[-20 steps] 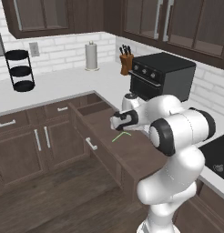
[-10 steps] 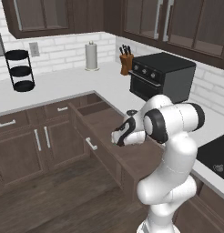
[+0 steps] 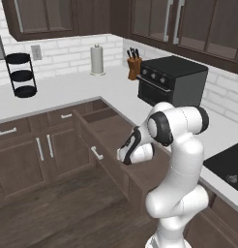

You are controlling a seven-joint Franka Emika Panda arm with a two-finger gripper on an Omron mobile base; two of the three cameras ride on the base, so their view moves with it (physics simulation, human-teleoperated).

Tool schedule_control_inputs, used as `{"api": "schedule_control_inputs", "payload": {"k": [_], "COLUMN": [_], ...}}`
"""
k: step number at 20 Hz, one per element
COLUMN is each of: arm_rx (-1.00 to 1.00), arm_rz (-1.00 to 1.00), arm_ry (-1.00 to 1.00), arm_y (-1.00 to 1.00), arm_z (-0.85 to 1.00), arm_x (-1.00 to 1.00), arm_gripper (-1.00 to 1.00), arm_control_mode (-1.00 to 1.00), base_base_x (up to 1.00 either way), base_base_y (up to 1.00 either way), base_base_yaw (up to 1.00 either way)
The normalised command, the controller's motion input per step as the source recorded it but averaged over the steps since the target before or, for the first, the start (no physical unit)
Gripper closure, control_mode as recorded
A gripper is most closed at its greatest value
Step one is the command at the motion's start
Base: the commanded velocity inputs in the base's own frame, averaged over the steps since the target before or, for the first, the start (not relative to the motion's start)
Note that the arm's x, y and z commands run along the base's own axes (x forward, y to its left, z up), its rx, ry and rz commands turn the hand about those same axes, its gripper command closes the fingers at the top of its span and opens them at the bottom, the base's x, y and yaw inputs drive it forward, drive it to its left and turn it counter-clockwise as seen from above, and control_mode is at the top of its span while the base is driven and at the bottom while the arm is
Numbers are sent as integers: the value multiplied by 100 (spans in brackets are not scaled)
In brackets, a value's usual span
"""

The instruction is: Take a straw from the drawer in front and place it inside the glass cup on the dining counter.

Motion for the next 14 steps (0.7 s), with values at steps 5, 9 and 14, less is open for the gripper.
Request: {"api": "schedule_control_inputs", "payload": {"k": [5,9,14], "arm_rx": [0,2,2], "arm_rz": [5,6,8], "arm_ry": [0,3,9], "arm_y": [59,74,99], "arm_z": [-10,-11,-8], "arm_x": [0,0,0], "arm_gripper": [-100,-100,-100], "arm_control_mode": [-100,-100,-100], "base_base_x": [0,0,0], "base_base_y": [0,0,0], "base_base_yaw": [0,0,0]}}
